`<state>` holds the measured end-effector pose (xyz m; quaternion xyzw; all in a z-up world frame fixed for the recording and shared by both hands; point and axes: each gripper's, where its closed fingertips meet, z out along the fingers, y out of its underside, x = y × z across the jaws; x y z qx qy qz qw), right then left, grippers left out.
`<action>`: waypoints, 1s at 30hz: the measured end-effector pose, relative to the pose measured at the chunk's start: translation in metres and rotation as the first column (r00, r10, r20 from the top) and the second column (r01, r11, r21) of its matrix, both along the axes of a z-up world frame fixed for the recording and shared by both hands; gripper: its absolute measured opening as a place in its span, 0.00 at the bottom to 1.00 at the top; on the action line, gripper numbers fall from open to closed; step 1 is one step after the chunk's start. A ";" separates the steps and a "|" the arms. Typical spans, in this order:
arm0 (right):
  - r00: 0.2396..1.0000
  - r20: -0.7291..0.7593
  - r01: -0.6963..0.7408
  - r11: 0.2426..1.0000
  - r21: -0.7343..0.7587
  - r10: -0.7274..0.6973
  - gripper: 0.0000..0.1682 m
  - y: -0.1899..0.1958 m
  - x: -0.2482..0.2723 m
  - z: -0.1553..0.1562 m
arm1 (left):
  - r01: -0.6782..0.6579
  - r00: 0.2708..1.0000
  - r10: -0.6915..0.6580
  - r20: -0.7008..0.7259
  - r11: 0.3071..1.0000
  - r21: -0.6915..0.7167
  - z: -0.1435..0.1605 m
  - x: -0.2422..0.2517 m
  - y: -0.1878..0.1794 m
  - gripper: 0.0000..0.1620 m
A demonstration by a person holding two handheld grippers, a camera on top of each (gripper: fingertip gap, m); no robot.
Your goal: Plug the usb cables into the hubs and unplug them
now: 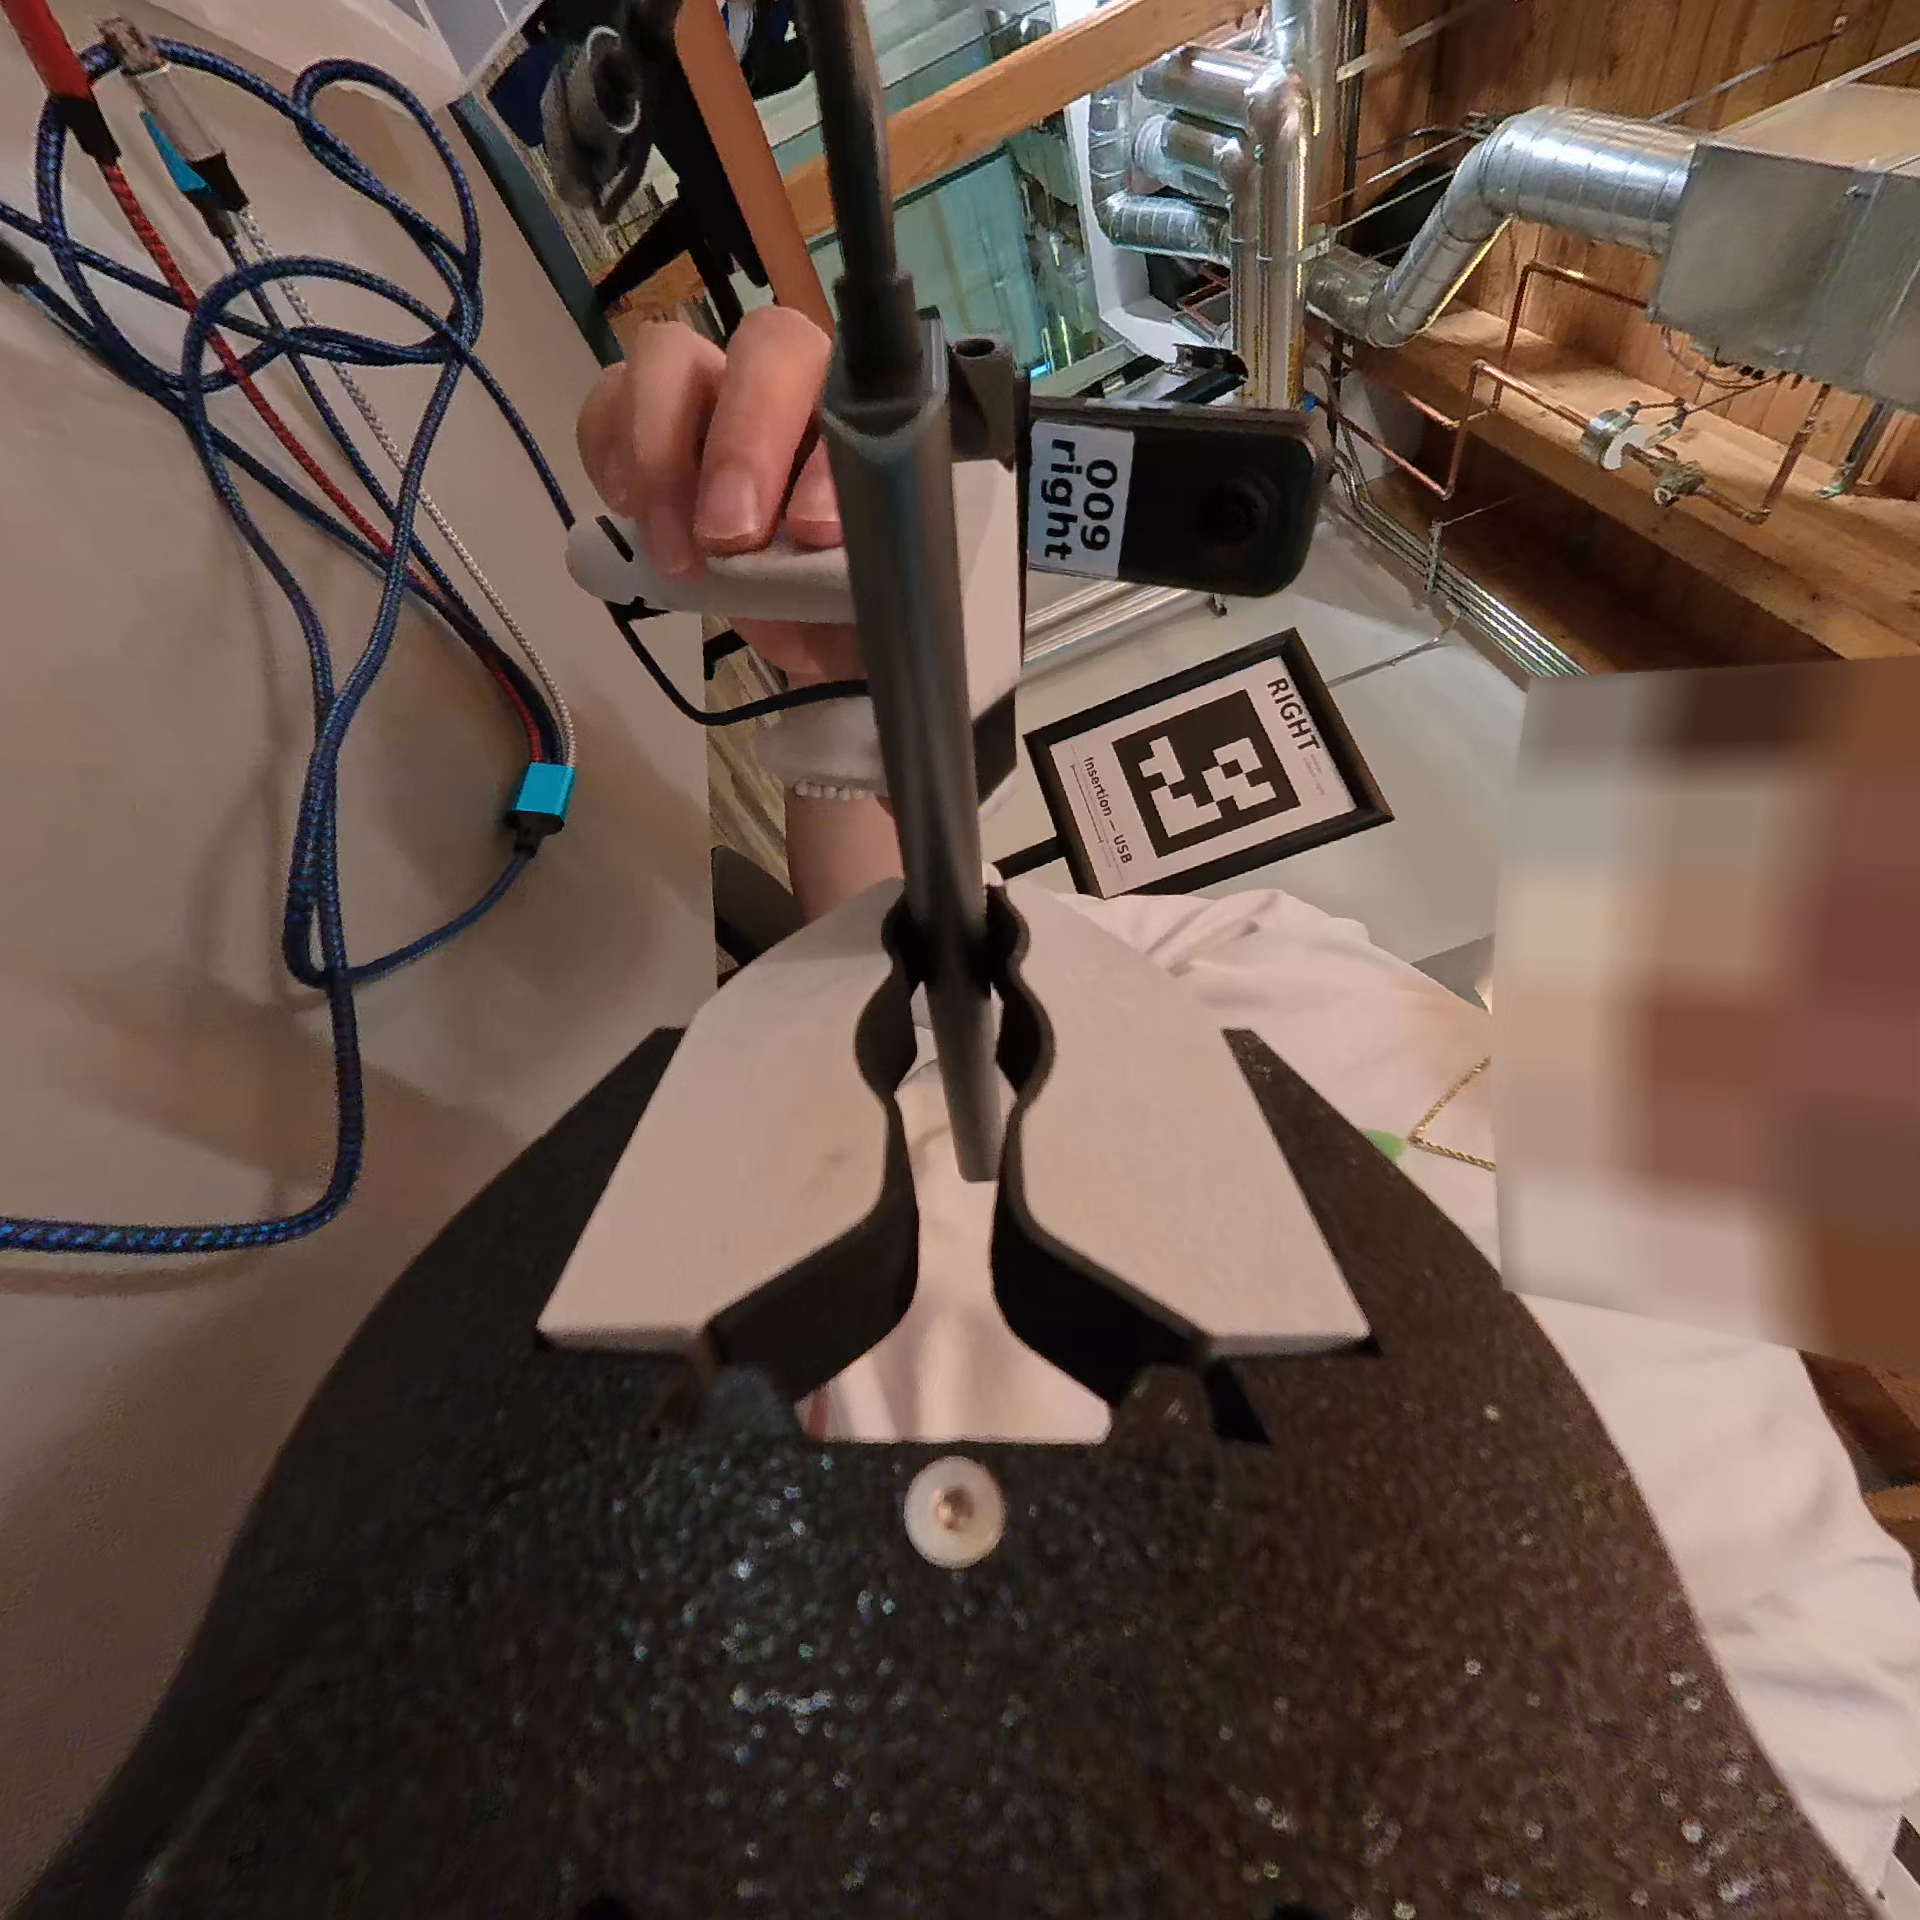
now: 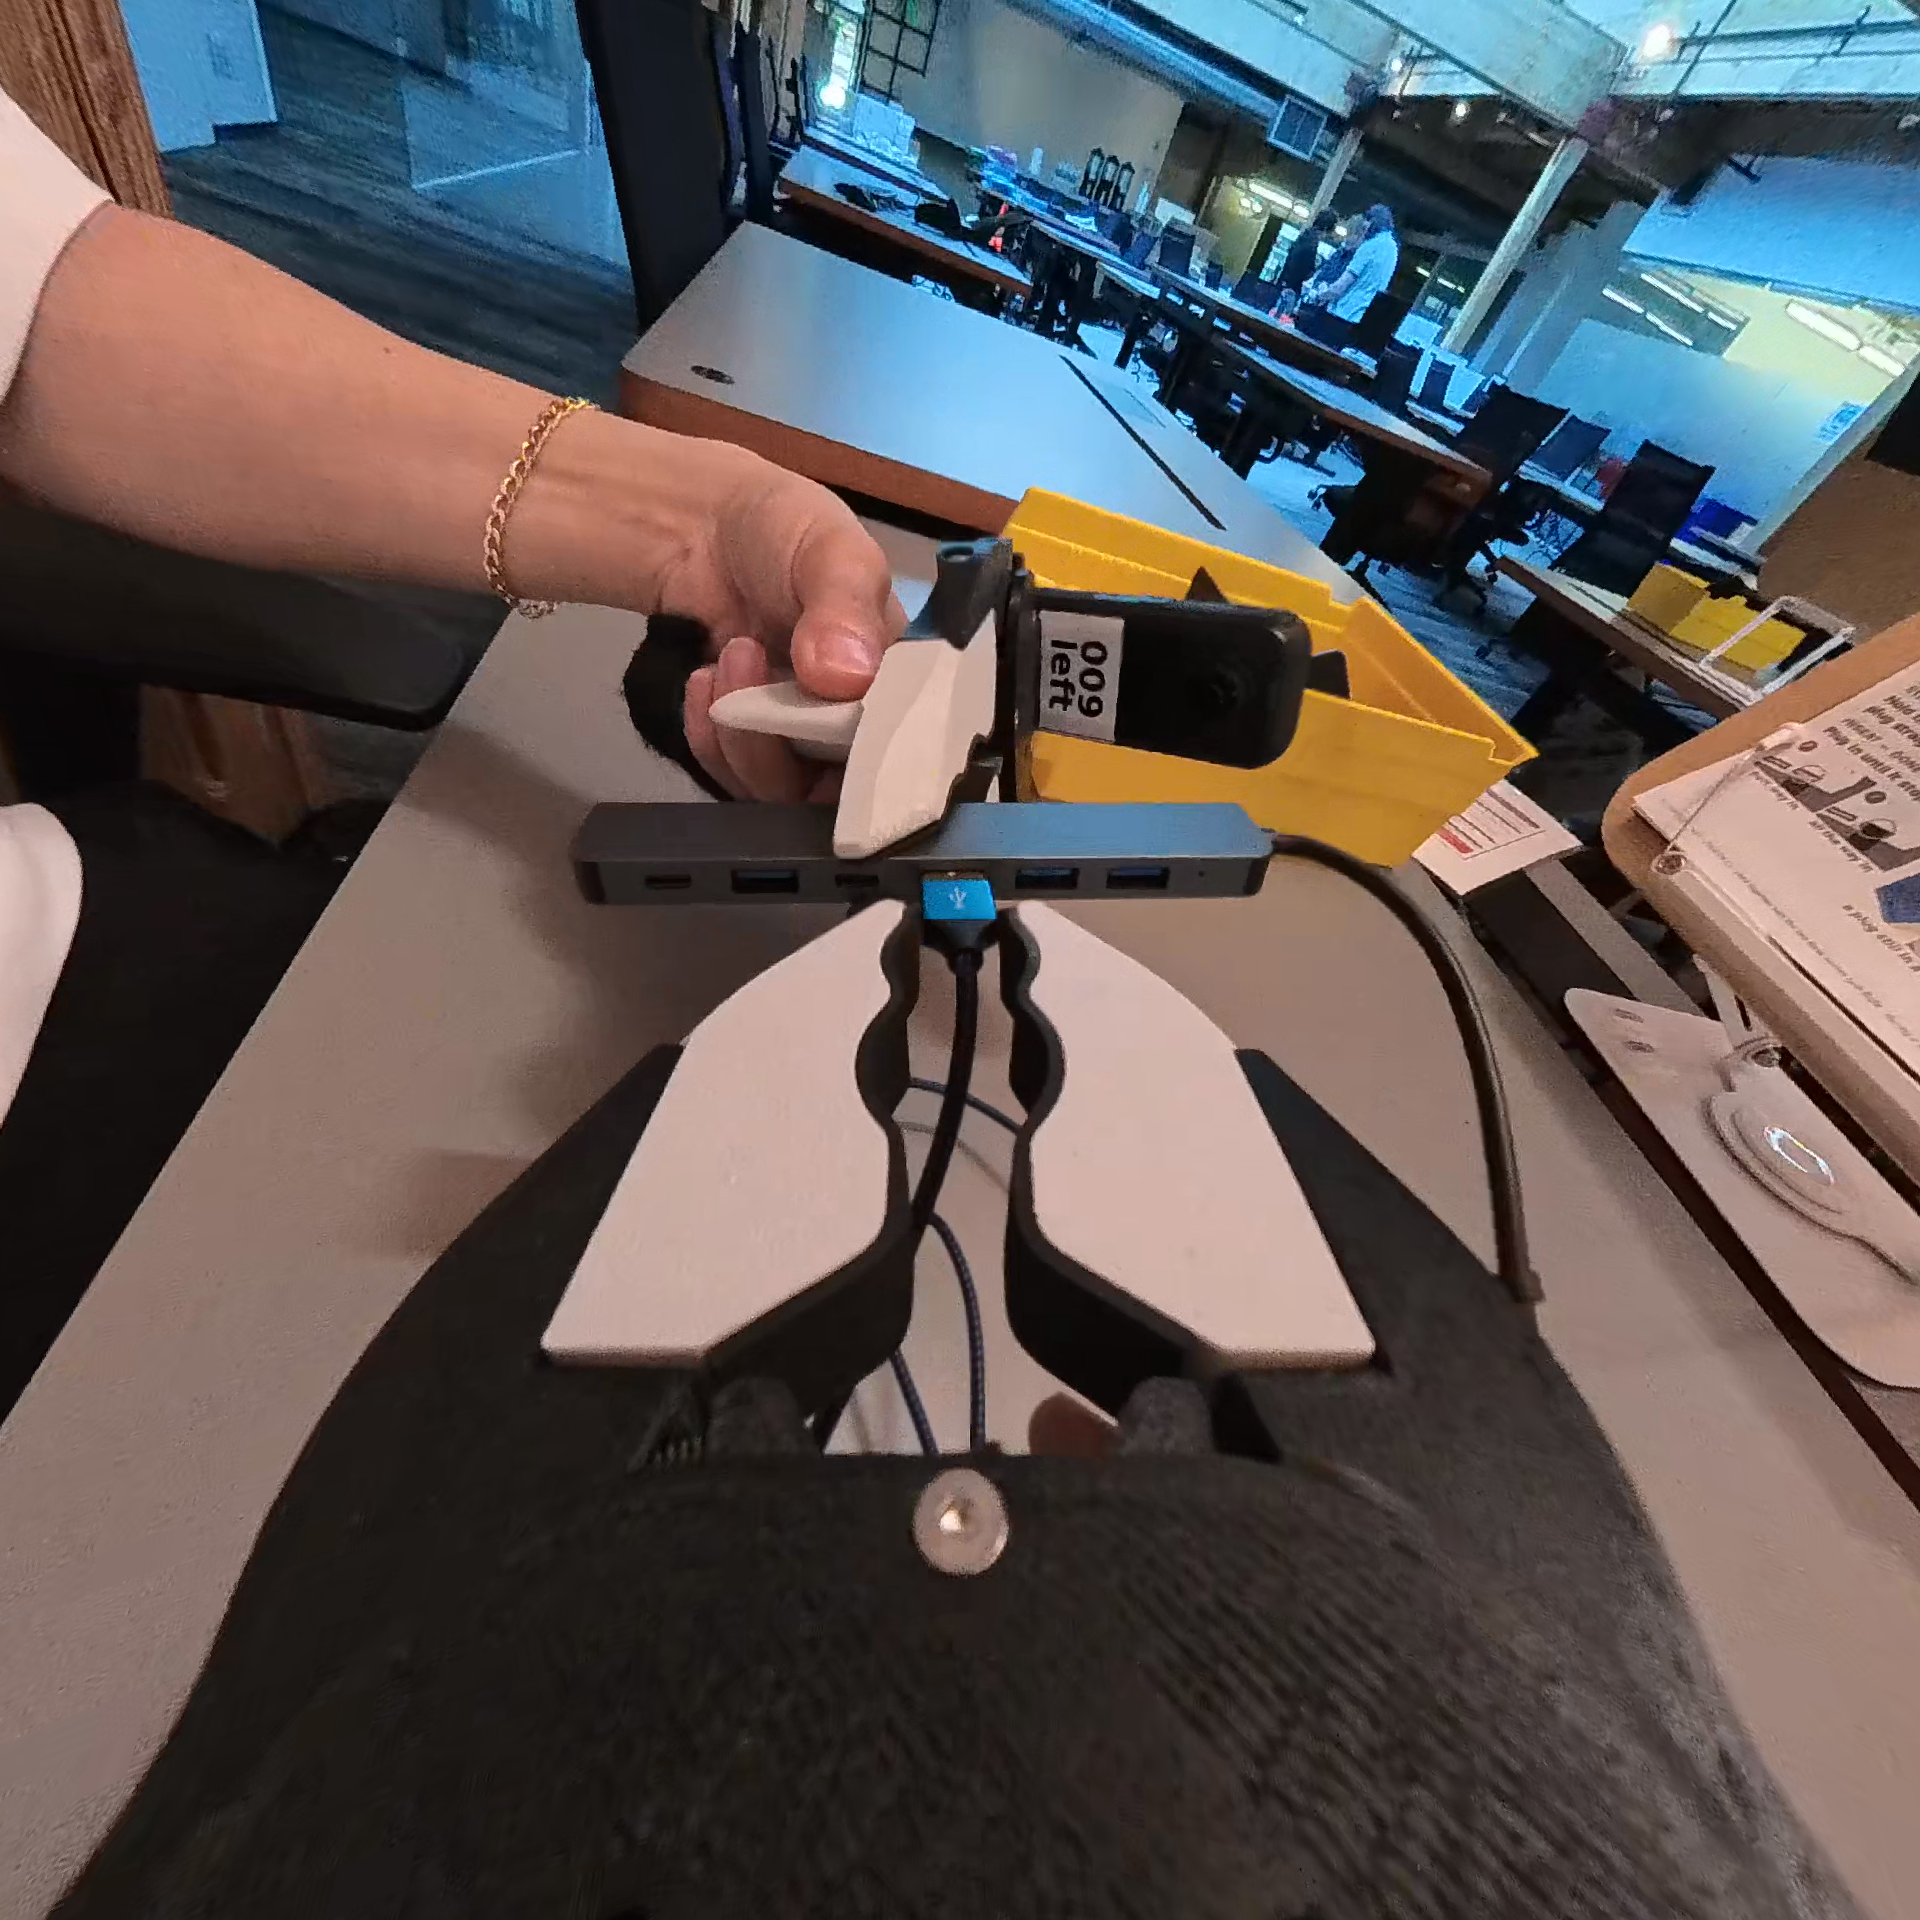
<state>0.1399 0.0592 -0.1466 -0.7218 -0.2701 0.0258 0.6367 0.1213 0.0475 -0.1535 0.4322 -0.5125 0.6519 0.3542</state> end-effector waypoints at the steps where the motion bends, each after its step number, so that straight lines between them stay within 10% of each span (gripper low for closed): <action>1: 1.000 -0.002 0.008 1.000 0.001 -0.008 0.09 0.001 0.000 -0.001 | -0.001 1.000 0.001 -0.004 1.000 -0.002 -0.001 0.001 0.000 0.06; 30: 0.986 0.074 0.158 0.980 -0.122 -0.150 0.08 -0.011 0.013 -0.012 | -0.154 0.988 0.152 0.040 0.987 0.041 -0.010 0.019 -0.003 0.06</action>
